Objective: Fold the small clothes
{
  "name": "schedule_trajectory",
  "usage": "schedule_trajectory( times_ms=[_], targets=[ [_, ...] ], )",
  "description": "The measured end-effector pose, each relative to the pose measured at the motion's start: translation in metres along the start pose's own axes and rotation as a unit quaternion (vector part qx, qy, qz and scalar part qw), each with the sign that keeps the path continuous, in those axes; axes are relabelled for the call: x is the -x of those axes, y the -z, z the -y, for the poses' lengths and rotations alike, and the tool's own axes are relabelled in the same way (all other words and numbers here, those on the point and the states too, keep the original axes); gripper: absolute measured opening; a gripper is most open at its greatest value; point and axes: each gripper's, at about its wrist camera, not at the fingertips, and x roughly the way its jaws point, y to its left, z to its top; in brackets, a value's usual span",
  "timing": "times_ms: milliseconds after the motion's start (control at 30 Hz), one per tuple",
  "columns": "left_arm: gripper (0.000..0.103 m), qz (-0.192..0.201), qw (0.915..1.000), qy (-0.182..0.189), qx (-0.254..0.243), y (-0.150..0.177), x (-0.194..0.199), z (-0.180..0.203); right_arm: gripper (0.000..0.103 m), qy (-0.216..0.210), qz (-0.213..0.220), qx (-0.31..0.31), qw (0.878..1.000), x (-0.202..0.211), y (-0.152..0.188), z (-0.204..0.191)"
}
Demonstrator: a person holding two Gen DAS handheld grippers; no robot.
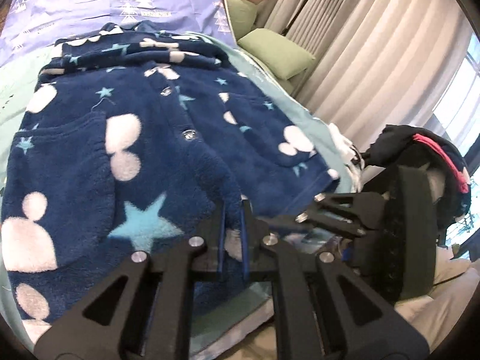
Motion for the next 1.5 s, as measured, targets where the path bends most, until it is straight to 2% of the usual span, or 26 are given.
schedule_trajectory(
  times_ms=[133, 233, 267, 333, 367, 433, 500, 567, 633, 700, 733, 767, 833, 867, 900, 933, 967, 1067, 1200, 1300, 1367, 1433, 1500],
  targets=[
    [0.01, 0.001, 0.9995, 0.031, 0.01, -0.005, 0.005, 0.004, 0.015, -0.064, 0.021, -0.046, 0.997, 0.012, -0.005, 0.015],
    [0.01, 0.007, 0.9977, 0.066, 0.014, -0.012, 0.009, 0.011, 0.015, -0.071, 0.038, -0.041, 0.996, 0.023, -0.009, 0.007],
    [0.006, 0.004, 0.9965, 0.083, 0.01, -0.014, 0.009, 0.015, 0.015, -0.074, 0.042, -0.044, 0.995, 0.023, -0.01, 0.006],
    [0.006, -0.004, 0.9935, 0.114, 0.004, -0.015, 0.006, 0.024, 0.015, -0.084, 0.04, -0.053, 0.994, 0.018, -0.009, 0.008],
    [0.006, -0.008, 0.9937, 0.112, -0.007, -0.015, 0.003, 0.03, 0.015, -0.09, 0.031, -0.06, 0.994, 0.011, -0.007, 0.009],
    [0.005, -0.024, 0.9958, 0.084, -0.029, -0.012, -0.008, 0.038, 0.016, -0.095, 0.016, -0.074, 0.993, 0.0, -0.001, 0.012],
    [0.005, -0.042, 0.9964, 0.072, -0.016, -0.007, -0.015, 0.033, 0.02, -0.107, 0.013, -0.089, 0.99, 0.0, 0.005, 0.017],
    [0.005, -0.038, 0.9981, 0.048, -0.001, -0.003, -0.012, 0.023, 0.02, -0.129, 0.021, -0.111, 0.985, 0.01, 0.011, 0.027],
    [0.017, -0.025, 0.9994, 0.024, 0.001, 0.0, -0.007, 0.015, 0.02, -0.147, 0.023, -0.139, 0.979, 0.018, 0.018, 0.041],
    [0.056, -0.017, 0.9998, -0.005, 0.008, 0.001, -0.005, 0.008, 0.02, -0.147, 0.022, -0.156, 0.977, 0.025, 0.024, 0.049],
    [0.063, -0.015, 0.9997, -0.016, 0.012, 0.001, -0.006, 0.007, 0.02, -0.144, 0.023, -0.162, 0.976, 0.027, 0.025, 0.052],
    [0.066, -0.014, 0.9996, -0.022, 0.014, 0.0, -0.008, 0.007, 0.02, -0.142, 0.026, -0.169, 0.975, 0.028, 0.027, 0.055],
    [0.066, -0.018, 0.9995, -0.025, -0.001, 0.0, -0.02, 0.012, 0.02, -0.148, 0.027, -0.185, 0.971, 0.031, 0.031, 0.056],
    [0.061, -0.021, 0.9991, -0.034, -0.016, 0.0, -0.028, 0.016, 0.02, -0.151, 0.025, -0.191, 0.97, 0.029, 0.031, 0.056],
    [0.035, -0.028, 0.9983, -0.044, -0.026, 0.001, -0.034, 0.016, 0.02, -0.149, 0.022, -0.193, 0.97, 0.024, 0.03, 0.059],
    [0.019, -0.045, 0.9955, -0.072, -0.041, 0.002, -0.043, 0.018, 0.02, -0.146, 0.019, -0.193, 0.97, 0.022, 0.03, 0.058],
    [0.01, -0.055, 0.9926, -0.098, -0.047, 0.002, -0.047, 0.017, 0.02, -0.145, 0.016, -0.194, 0.97, 0.019, 0.03, 0.056],
    [0.009, -0.041, 0.9959, -0.075, -0.031, -0.007, -0.03, 0.013, 0.02, -0.148, 0.021, -0.194, 0.969, 0.019, 0.025, 0.054],
    [0.009, -0.014, 0.996, -0.062, -0.062, -0.021, -0.001, 0.025, 0.02, -0.158, 0.043, -0.206, 0.965, 0.015, 0.012, 0.056],
    [0.009, -0.013, 0.9975, -0.04, -0.058, -0.027, 0.002, 0.027, 0.02, -0.176, 0.032, -0.214, 0.96, -0.005, 0.003, 0.053],
    [0.009, -0.026, 0.9975, -0.029, -0.058, -0.024, -0.008, 0.028, 0.02, -0.198, 0.005, -0.213, 0.957, -0.023, 0.006, 0.042],
    [0.009, -0.053, 0.9967, -0.025, -0.056, -0.015, -0.026, 0.029, 0.02, -0.18, 0.015, -0.19, 0.965, -0.018, 0.009, 0.035],
    [0.009, -0.096, 0.9937, -0.021, -0.054, 0.0, -0.052, 0.026, 0.02, -0.192, 0.017, -0.198, 0.961, -0.008, 0.013, 0.041]
  ],
)
